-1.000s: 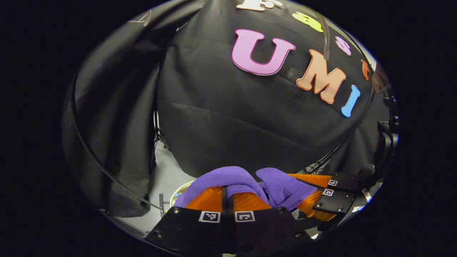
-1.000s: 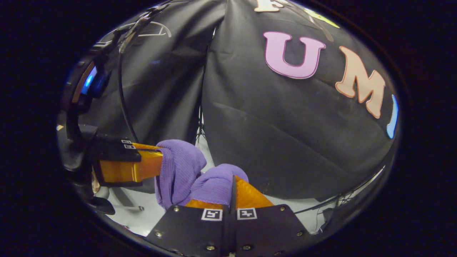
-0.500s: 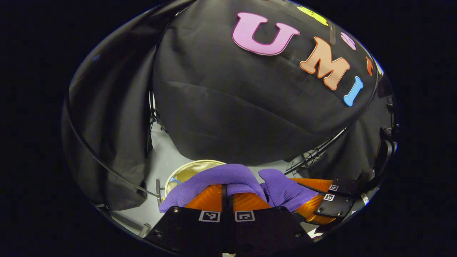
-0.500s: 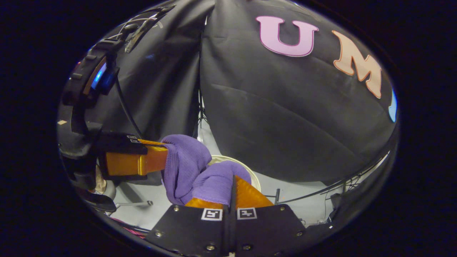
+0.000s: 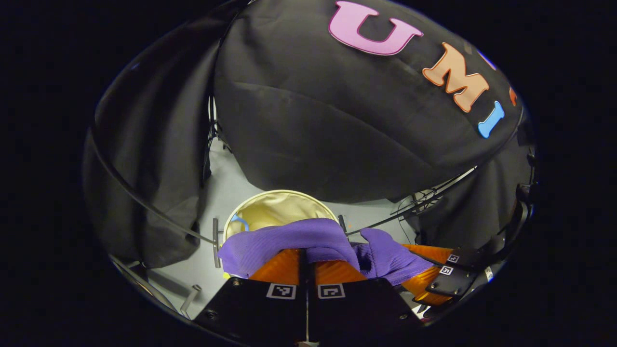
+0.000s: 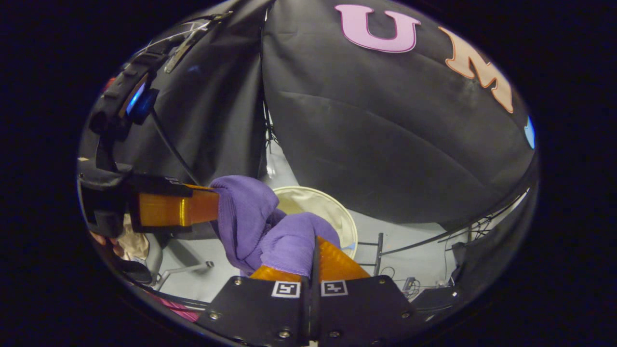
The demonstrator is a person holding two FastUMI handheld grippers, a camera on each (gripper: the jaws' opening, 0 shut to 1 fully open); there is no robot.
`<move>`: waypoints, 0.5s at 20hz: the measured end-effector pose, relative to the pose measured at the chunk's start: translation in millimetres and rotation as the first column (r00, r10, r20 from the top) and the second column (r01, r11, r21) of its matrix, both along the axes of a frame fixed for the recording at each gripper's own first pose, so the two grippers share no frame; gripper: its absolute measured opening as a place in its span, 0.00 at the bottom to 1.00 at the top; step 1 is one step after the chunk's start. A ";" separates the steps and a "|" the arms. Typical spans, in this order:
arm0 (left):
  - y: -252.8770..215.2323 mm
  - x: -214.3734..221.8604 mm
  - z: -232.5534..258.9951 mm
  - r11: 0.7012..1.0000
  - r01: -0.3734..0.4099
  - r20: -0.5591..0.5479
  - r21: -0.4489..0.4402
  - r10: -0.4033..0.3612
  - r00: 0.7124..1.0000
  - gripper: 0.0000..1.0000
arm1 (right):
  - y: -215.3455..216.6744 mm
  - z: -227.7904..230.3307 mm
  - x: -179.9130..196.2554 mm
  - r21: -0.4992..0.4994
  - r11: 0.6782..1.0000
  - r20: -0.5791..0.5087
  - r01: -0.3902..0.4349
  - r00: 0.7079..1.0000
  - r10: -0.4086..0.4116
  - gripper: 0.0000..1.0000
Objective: Grasp the clothes on the hanger with both hands and then place them into the laundry hamper below.
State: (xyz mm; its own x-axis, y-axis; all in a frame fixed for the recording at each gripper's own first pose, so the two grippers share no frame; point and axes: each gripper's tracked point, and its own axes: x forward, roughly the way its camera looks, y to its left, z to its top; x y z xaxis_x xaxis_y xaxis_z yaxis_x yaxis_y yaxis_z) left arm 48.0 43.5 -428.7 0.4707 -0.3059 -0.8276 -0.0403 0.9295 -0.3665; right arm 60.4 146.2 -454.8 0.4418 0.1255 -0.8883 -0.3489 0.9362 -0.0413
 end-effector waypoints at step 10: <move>-0.1 -9.5 -5.8 1.000 0.013 -0.035 0.003 -0.013 0.999 0.16 | 2.0 -11.2 -11.8 -0.023 1.000 -0.085 0.018 0.996 -0.020 0.06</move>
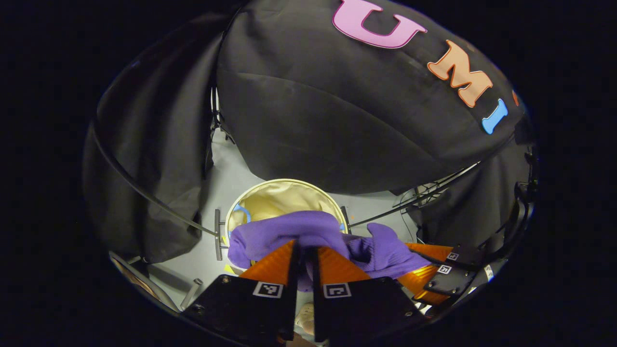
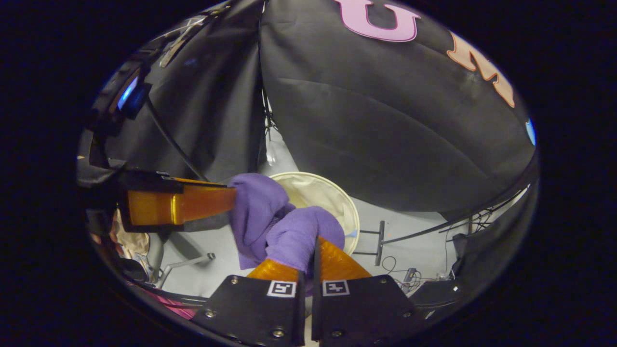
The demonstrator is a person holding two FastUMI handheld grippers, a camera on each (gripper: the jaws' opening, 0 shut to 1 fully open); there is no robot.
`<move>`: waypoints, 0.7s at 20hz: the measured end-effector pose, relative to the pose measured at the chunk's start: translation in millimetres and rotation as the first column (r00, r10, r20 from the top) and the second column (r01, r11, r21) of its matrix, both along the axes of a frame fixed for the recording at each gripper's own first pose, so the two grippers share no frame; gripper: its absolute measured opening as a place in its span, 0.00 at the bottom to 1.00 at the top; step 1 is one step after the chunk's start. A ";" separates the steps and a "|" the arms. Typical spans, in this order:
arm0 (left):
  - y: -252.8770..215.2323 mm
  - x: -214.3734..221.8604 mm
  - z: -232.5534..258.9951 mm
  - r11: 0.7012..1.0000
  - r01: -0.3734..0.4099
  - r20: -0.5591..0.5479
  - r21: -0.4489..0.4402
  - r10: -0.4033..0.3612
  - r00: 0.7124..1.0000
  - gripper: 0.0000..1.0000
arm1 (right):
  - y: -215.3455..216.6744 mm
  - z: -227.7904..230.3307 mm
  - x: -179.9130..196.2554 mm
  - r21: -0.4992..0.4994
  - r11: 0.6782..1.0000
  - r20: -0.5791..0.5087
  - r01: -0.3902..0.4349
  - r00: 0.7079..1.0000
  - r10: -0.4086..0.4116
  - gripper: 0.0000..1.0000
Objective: Grasp the clothes on the hanger with both hands and then place them into the laundry hamper below.
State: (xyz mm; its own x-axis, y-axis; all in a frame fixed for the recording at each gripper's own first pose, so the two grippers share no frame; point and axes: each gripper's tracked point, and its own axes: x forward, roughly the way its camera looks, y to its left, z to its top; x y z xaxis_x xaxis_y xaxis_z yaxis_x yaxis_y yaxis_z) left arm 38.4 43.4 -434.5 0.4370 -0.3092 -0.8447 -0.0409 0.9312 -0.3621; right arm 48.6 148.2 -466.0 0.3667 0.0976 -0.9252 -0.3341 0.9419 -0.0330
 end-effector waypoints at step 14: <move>9.0 9.7 14.6 0.997 0.025 0.081 0.071 -0.030 0.996 0.21 | -3.7 27.4 28.1 0.040 0.998 0.116 0.052 0.992 -0.056 0.11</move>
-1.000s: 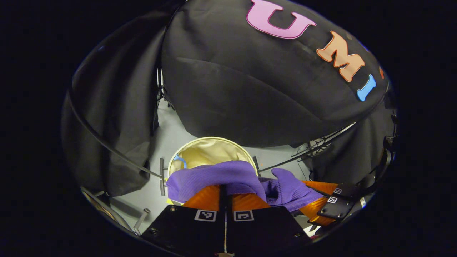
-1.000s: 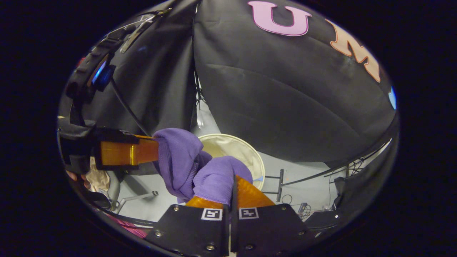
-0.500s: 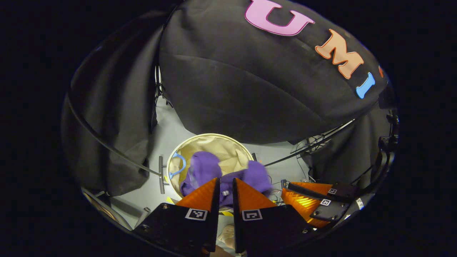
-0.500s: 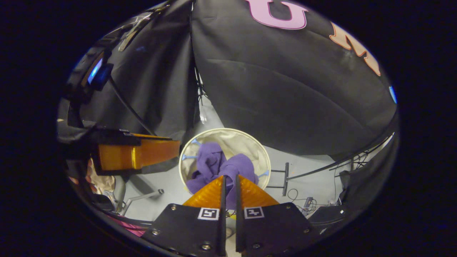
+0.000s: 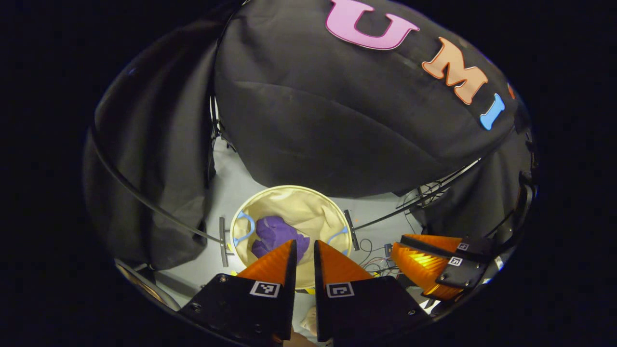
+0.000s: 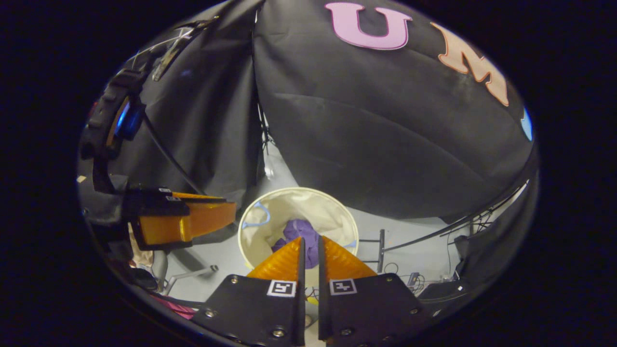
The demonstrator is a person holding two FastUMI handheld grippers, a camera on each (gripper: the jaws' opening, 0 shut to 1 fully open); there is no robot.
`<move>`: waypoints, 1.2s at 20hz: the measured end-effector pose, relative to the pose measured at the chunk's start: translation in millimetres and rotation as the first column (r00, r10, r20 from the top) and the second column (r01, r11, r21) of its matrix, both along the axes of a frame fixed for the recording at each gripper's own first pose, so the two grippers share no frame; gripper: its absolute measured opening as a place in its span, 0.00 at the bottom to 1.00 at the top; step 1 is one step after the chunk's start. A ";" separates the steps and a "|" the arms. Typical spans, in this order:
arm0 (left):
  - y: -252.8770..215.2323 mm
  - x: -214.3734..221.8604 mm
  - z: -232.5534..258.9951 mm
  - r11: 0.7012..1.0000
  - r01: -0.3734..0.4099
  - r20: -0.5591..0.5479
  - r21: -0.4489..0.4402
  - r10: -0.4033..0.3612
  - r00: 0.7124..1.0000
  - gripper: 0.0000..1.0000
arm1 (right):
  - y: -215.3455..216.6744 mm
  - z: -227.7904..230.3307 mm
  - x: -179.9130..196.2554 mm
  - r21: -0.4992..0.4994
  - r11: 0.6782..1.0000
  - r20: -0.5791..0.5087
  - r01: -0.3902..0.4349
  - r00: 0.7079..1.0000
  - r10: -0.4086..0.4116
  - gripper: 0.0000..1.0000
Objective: Grasp the clothes on the hanger with both hands and then place them into the laundry hamper below.
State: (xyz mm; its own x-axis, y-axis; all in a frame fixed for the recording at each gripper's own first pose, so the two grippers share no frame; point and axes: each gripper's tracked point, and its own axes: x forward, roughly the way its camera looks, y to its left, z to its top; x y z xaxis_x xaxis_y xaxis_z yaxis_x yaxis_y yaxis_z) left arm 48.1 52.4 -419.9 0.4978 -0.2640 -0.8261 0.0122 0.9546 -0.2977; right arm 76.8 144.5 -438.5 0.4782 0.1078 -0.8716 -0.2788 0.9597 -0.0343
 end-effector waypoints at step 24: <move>-63.6 47.1 356.4 0.996 -0.034 0.802 0.083 -0.046 0.595 0.20 | -78.3 356.4 56.2 0.103 0.990 0.744 0.091 0.654 -0.138 0.11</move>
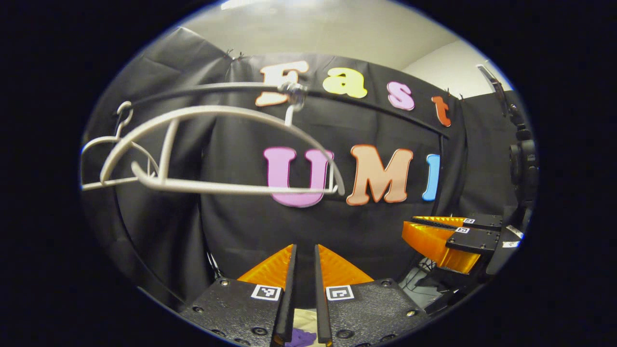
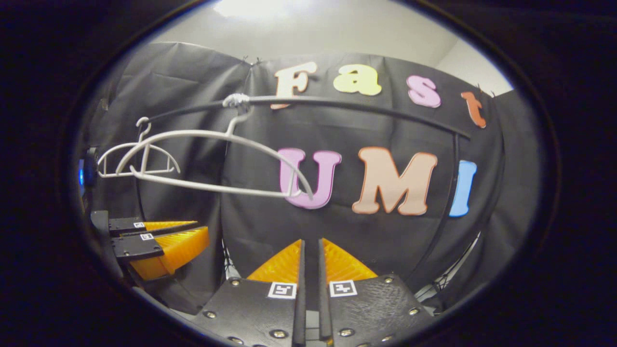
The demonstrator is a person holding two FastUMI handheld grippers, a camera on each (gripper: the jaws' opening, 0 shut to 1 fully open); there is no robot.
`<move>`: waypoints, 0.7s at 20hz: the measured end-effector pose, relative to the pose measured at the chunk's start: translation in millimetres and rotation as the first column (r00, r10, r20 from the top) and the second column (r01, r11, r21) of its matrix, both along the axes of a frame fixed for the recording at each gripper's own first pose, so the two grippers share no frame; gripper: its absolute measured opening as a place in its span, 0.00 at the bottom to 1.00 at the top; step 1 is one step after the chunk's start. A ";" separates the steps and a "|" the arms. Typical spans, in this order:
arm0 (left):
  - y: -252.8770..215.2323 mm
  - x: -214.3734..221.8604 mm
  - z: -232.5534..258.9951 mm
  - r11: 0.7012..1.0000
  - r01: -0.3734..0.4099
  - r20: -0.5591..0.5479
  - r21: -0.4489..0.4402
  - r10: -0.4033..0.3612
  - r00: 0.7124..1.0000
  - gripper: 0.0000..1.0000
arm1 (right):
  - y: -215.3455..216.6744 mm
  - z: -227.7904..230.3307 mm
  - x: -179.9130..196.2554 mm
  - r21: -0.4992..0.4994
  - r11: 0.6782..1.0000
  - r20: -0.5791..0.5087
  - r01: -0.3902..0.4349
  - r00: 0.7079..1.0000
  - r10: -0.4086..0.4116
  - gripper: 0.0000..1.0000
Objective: Grasp the clothes on the hanger with both hands and then place them into the laundry hamper below.
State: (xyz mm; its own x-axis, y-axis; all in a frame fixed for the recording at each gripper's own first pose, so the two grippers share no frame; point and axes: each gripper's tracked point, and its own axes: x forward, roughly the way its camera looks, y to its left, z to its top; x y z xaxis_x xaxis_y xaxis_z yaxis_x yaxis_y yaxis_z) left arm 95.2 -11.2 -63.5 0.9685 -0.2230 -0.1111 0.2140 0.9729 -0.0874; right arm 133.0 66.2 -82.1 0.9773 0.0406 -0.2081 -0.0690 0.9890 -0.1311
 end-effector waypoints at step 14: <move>-47.2 -48.3 83.1 1.000 0.006 0.122 0.028 -0.009 0.992 0.94 | -42.0 86.4 -59.2 0.047 0.999 0.145 0.017 0.989 -0.024 0.82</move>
